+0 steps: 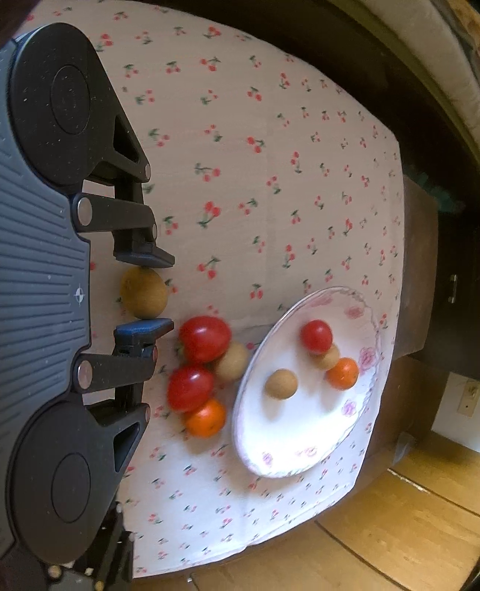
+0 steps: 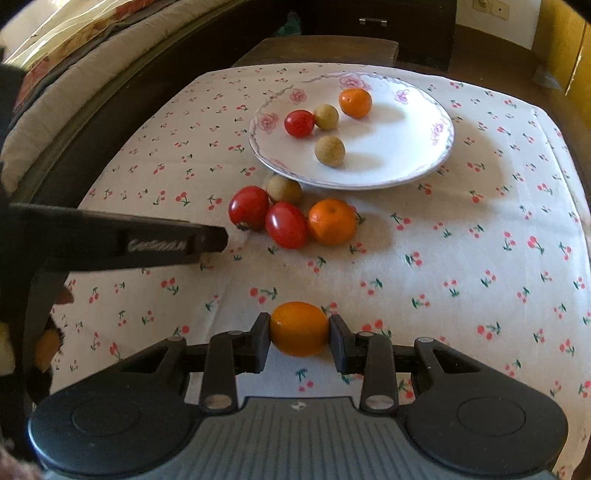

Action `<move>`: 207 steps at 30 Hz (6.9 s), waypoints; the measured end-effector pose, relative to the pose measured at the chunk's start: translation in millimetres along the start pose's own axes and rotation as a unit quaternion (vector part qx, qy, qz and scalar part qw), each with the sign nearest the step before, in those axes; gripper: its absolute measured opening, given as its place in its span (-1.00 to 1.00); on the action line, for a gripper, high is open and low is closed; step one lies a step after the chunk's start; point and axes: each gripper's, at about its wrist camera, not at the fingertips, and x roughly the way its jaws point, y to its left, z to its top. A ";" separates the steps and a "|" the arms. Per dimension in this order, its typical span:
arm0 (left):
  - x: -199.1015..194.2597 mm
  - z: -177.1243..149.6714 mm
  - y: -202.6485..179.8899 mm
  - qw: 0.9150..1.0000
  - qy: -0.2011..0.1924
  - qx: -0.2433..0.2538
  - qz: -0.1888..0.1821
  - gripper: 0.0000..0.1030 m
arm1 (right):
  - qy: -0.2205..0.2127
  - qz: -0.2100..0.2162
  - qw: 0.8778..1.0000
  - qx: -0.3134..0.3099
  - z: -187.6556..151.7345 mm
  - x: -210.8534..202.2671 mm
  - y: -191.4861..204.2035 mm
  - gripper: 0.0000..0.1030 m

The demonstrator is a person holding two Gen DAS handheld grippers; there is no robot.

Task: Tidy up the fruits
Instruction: 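Grasp a brown kiwi with the left tool while the right tool grasps a mandarin, then lift the kiwi with the left tool while the right tool lifts the mandarin, then release the kiwi into the bowl with the left tool while the right tool drops the mandarin in, then withdraw both open tools from the bowl toward the remaining tomatoes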

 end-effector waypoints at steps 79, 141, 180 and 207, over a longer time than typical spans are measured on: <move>-19.6 -40.4 -17.0 1.000 -0.002 0.031 -0.003 -0.26 | -0.018 -0.025 0.999 -0.014 -6.2 -6.7 5.1 -0.30; 9.6 76.3 -36.6 0.998 -0.066 0.002 -0.021 -0.20 | -0.111 -0.027 0.992 0.055 96.2 2.1 -59.9 -0.27; -26.5 29.5 -6.6 0.997 -0.056 -0.036 -0.043 0.02 | -0.062 -0.004 0.997 0.037 50.6 6.0 -19.8 -0.26; -13.4 28.1 -1.1 0.999 -0.038 -0.033 -0.011 0.06 | -0.033 -0.030 0.999 0.014 55.5 32.8 -9.3 -0.24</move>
